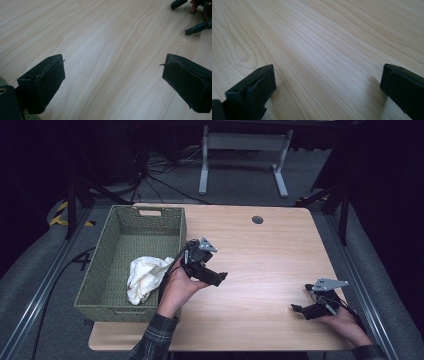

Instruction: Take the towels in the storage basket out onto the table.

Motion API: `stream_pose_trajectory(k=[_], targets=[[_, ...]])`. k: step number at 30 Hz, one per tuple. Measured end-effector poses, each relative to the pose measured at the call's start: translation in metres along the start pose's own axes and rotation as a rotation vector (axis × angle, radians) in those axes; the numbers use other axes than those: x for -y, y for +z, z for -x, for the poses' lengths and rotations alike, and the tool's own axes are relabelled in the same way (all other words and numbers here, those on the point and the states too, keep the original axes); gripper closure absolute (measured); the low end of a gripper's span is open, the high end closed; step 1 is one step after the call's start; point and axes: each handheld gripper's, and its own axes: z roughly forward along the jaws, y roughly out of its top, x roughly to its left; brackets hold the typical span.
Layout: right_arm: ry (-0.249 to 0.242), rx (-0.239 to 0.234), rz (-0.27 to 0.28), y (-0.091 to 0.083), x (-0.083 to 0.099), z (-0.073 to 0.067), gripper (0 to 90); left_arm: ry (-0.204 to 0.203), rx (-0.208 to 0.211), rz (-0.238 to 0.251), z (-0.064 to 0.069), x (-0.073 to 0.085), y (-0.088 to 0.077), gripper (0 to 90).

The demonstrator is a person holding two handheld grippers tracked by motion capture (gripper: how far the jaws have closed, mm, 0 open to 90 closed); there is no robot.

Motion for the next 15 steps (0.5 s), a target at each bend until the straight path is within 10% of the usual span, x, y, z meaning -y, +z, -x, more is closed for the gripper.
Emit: stream_pose_trajectory(k=[15], targets=[[0.000, 0.000, 0.000, 0.000, 0.000, 0.000, 0.3, -0.044, -0.018, 0.017, -0.021, 0.016, -0.018, 5.0]])
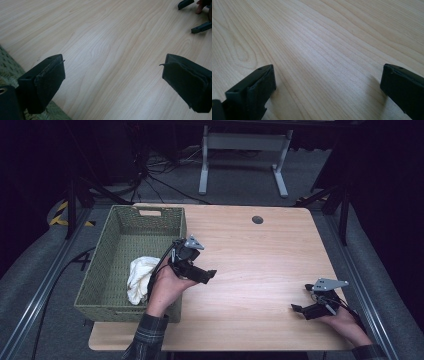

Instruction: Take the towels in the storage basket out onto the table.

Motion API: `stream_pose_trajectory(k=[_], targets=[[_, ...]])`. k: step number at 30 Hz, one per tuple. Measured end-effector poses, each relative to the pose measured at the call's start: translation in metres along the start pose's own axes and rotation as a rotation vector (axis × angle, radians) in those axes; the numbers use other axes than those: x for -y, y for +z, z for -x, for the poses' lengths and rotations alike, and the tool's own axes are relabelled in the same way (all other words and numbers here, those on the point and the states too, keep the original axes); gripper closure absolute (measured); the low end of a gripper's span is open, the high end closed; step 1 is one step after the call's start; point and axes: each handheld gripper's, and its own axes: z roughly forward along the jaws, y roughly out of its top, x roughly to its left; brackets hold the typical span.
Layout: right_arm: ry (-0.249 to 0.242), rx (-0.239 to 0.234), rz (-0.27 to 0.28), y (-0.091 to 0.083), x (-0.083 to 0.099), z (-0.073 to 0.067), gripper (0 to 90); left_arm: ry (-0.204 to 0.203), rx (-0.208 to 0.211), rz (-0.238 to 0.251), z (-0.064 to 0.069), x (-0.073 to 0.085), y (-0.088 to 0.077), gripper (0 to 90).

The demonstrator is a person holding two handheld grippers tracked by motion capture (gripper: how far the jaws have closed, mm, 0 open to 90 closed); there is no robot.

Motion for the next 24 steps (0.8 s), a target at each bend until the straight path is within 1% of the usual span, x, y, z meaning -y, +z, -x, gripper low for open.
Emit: stream_pose_trajectory(k=[5, 6, 7, 10, 11, 14, 15, 16, 17, 18, 19, 21, 23, 24], targets=[[0.000, 0.000, 0.000, 0.000, 0.000, 0.000, 0.3, -0.019, -0.018, 0.009, -0.007, 0.004, -0.008, 5.1], [0.000, 0.000, 0.000, 0.000, 0.000, 0.000, 0.3, -0.016, -0.022, 0.004, -0.010, 0.006, -0.010, 5.1], [0.000, 0.000, 0.000, 0.000, 0.000, 0.000, 0.3, -0.016, -0.022, 0.004, -0.010, 0.006, -0.010, 5.1], [0.000, 0.000, 0.000, 0.000, 0.000, 0.000, 0.3, -0.031, -0.034, 0.011, -0.014, 0.008, -0.014, 5.1], [0.001, 0.000, 0.000, 0.000, 0.000, 0.000, 0.3, -0.027, -0.039, 0.009, -0.016, 0.009, -0.016, 5.2], [0.000, 0.000, 0.000, 0.000, 0.000, 0.000, 0.3, -0.043, -0.059, 0.014, -0.021, 0.013, -0.021, 5.5], [0.000, -0.001, 0.000, 0.000, 0.000, 0.000, 0.3, -0.048, -0.061, 0.012, -0.022, 0.014, -0.023, 5.5], [0.001, -0.002, 0.000, 0.000, 0.000, 0.000, 0.3, -0.064, -0.062, 0.021, -0.023, 0.015, -0.025, 5.5], [-0.001, -0.001, 0.001, 0.000, 0.000, 0.000, 0.3, -0.059, -0.069, 0.022, -0.026, 0.016, -0.027, 5.6], [0.000, -0.001, 0.000, 0.000, 0.000, 0.000, 0.3, -0.064, -0.077, 0.018, -0.027, 0.017, -0.029, 5.6], [-0.001, -0.001, 0.001, 0.000, 0.000, 0.000, 0.3, -0.078, -0.079, 0.023, -0.029, 0.018, -0.031, 5.5], [0.000, -0.002, 0.000, 0.000, 0.000, 0.000, 0.3, -0.083, -0.088, 0.029, -0.033, 0.021, -0.034, 5.7], [0.001, -0.002, 0.000, 0.000, 0.000, 0.000, 0.3, -0.085, -0.099, 0.024, -0.036, 0.024, -0.037, 5.7], [0.000, -0.002, 0.000, 0.000, 0.000, 0.000, 0.3, -0.097, -0.102, 0.030, -0.038, 0.025, -0.038, 5.7]])
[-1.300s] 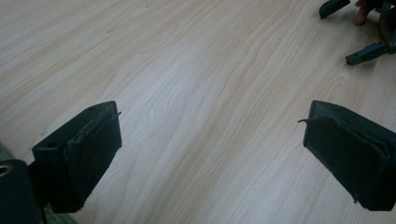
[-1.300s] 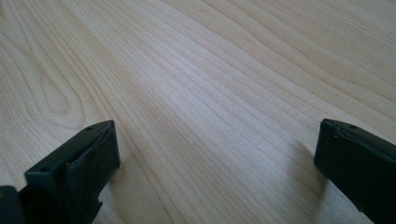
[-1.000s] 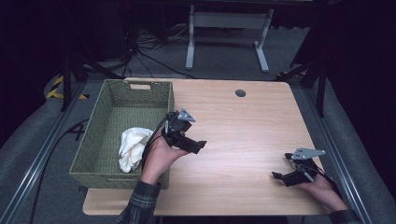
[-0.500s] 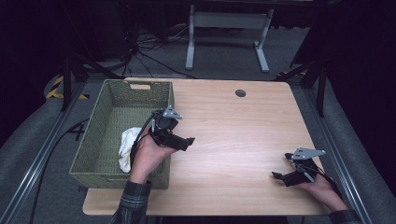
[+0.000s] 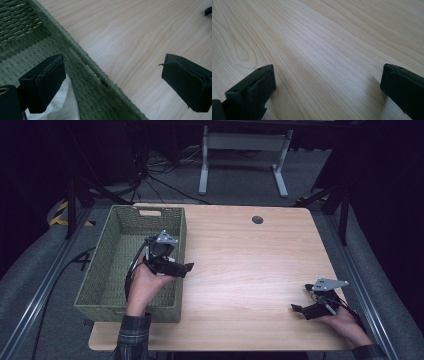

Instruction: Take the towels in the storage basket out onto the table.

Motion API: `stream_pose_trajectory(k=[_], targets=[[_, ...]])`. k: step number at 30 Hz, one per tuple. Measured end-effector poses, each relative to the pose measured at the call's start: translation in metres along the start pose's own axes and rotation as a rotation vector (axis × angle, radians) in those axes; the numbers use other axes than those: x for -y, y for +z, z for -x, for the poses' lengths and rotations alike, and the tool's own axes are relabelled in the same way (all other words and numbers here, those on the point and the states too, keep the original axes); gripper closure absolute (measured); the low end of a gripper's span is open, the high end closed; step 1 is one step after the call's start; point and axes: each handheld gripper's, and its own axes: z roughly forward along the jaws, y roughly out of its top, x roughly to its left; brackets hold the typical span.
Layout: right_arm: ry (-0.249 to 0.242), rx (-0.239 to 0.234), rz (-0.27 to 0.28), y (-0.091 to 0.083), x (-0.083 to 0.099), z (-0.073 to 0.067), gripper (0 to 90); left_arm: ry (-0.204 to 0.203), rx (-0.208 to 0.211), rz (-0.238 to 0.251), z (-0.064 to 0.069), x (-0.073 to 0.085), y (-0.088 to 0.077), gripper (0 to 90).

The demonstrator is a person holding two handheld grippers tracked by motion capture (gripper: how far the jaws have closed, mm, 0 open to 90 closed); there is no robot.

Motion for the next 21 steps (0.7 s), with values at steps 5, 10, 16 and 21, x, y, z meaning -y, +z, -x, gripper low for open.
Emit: stream_pose_trajectory(k=[5, 10, 16, 21], targets=[[-0.001, 0.000, 0.000, 0.000, 0.000, 0.000, 0.3, -0.032, -0.018, 0.019, -0.012, 0.006, -0.012, 5.8], [0.000, 0.000, 0.000, 0.000, 0.000, 0.000, 0.3, -0.057, -0.049, 0.021, -0.022, 0.013, -0.021, 5.9], [0.000, 0.000, 0.000, 0.000, 0.000, 0.000, 0.3, -0.079, -0.099, -0.004, -0.036, 0.023, -0.026, 6.8], [0.001, 0.000, -0.001, 0.000, 0.000, 0.000, 0.2, -0.087, -0.142, -0.019, -0.050, 0.031, -0.025, 6.8]])
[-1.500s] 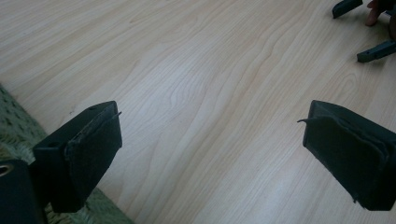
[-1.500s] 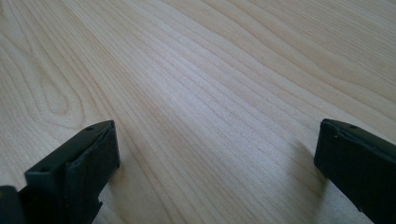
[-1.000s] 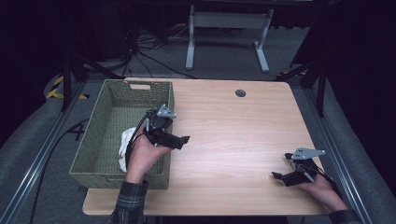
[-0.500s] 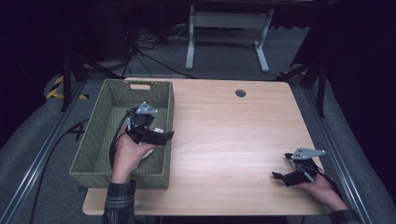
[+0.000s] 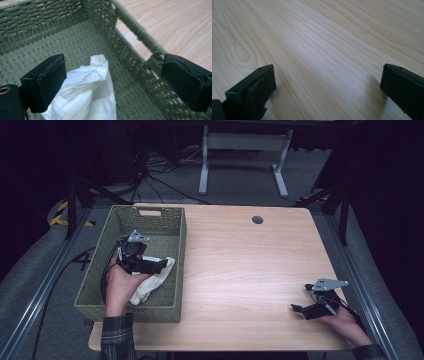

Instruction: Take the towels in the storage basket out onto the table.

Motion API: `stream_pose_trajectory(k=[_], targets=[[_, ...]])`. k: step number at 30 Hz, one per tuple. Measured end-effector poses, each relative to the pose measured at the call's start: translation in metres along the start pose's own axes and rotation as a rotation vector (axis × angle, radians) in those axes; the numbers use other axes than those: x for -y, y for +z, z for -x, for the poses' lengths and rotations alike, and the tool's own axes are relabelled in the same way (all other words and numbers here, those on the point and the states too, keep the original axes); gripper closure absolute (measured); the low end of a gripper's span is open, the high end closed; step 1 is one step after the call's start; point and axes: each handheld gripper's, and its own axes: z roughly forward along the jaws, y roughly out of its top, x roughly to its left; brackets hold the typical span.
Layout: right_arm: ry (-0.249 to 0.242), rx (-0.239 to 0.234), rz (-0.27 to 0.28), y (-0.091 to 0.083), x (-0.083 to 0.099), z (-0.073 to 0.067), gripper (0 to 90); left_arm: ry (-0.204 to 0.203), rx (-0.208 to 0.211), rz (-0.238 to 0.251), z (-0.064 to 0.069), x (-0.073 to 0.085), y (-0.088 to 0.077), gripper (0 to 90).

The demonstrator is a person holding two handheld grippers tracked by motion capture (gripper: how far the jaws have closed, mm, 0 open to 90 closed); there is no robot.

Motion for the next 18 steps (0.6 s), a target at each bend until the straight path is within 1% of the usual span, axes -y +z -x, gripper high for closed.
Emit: stream_pose_trajectory(k=[2, 5, 6, 8, 10, 11, 12, 13, 14, 15, 16, 17, 18], targets=[[-0.001, 0.000, 0.000, 0.000, 0.000, 0.000, 0.2, -0.005, -0.004, -0.009, -0.005, 0.003, 0.002, 6.8], [-0.001, 0.000, 0.000, 0.000, 0.000, 0.000, 0.2, -0.026, -0.009, -0.015, -0.011, 0.009, 0.006, 6.8], [0.000, 0.000, 0.000, 0.000, 0.000, 0.000, 0.3, -0.022, -0.013, -0.019, -0.013, 0.010, 0.007, 6.8], [-0.001, 0.000, 0.001, 0.000, 0.000, 0.000, 0.2, -0.036, -0.001, -0.019, -0.017, 0.014, 0.010, 7.3], [0.000, 0.000, 0.000, 0.000, 0.000, 0.000, 0.3, -0.028, -0.005, -0.031, -0.020, 0.016, 0.013, 7.8], [0.000, 0.000, 0.000, 0.000, 0.000, 0.000, 0.3, -0.036, 0.002, -0.037, -0.021, 0.018, 0.016, 7.8], [-0.001, 0.000, 0.000, 0.000, 0.000, 0.000, 0.3, -0.029, -0.004, -0.039, -0.022, 0.019, 0.017, 7.8], [0.000, 0.000, 0.000, 0.000, 0.000, 0.000, 0.2, -0.032, -0.007, -0.053, -0.023, 0.020, 0.019, 7.8], [-0.001, 0.000, 0.001, 0.000, 0.000, 0.000, 0.3, -0.034, -0.024, -0.072, -0.023, 0.021, 0.021, 7.8], [-0.001, 0.000, 0.000, 0.000, 0.000, 0.000, 0.3, -0.028, -0.040, -0.087, -0.024, 0.022, 0.022, 7.8], [-0.002, 0.000, 0.001, 0.000, 0.000, 0.000, 0.3, -0.029, -0.050, -0.108, -0.025, 0.023, 0.024, 7.8], [-0.001, 0.000, 0.000, 0.000, 0.000, 0.000, 0.3, -0.037, -0.045, -0.107, -0.027, 0.025, 0.026, 7.8], [-0.001, 0.000, 0.001, 0.000, 0.000, 0.000, 0.3, -0.048, -0.036, -0.116, -0.028, 0.026, 0.027, 7.8]])
